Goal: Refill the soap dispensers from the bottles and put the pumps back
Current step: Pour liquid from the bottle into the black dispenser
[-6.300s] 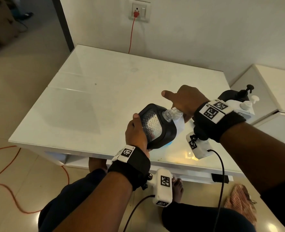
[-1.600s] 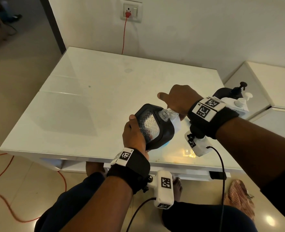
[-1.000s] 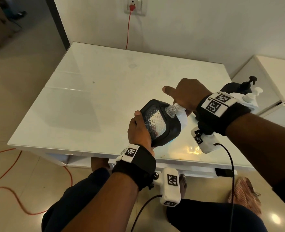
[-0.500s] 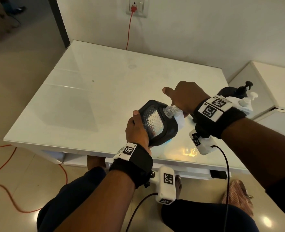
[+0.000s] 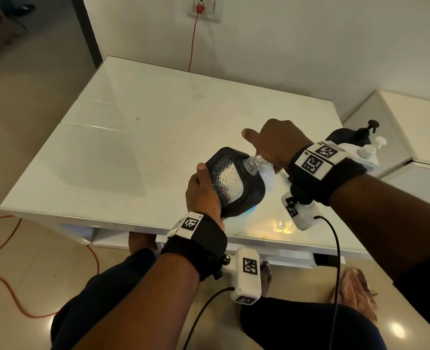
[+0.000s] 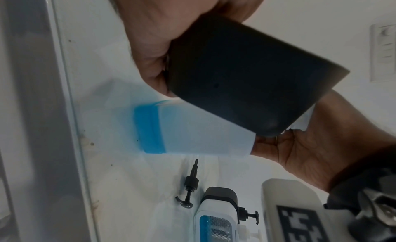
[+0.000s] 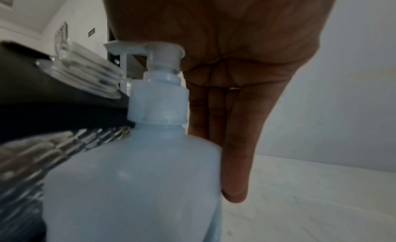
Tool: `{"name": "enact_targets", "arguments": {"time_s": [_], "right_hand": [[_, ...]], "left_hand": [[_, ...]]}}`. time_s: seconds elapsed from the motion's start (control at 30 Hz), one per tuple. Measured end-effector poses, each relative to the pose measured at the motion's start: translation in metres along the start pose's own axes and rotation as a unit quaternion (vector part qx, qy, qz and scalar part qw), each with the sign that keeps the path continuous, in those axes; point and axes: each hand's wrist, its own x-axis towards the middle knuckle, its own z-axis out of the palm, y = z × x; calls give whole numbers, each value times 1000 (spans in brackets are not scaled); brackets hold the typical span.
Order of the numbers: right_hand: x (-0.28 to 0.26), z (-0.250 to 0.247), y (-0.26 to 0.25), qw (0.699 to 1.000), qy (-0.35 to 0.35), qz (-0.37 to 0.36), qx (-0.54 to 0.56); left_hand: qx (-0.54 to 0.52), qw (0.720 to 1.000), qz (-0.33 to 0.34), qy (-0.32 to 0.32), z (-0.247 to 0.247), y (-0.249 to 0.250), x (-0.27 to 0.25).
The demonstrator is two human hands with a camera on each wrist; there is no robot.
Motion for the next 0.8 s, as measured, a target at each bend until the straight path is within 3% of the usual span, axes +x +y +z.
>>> {"name": "enact_targets", "arguments": {"time_s": [0.2, 0.43, 0.67, 0.8], "right_hand": [[-1, -7, 1, 998, -33, 6, 59], [-1, 1, -1, 999, 15, 27, 25], [4, -7, 6, 997, -47, 2, 61], [0, -3, 3, 999, 0, 26, 29]], "left_hand": [[3, 1000, -16, -8, 1, 0, -2], [7, 1000, -3, -10, 0, -1, -1], [27, 1000, 7, -9, 2, 1, -2], [9, 1000, -6, 0, 1, 0, -1]]}}
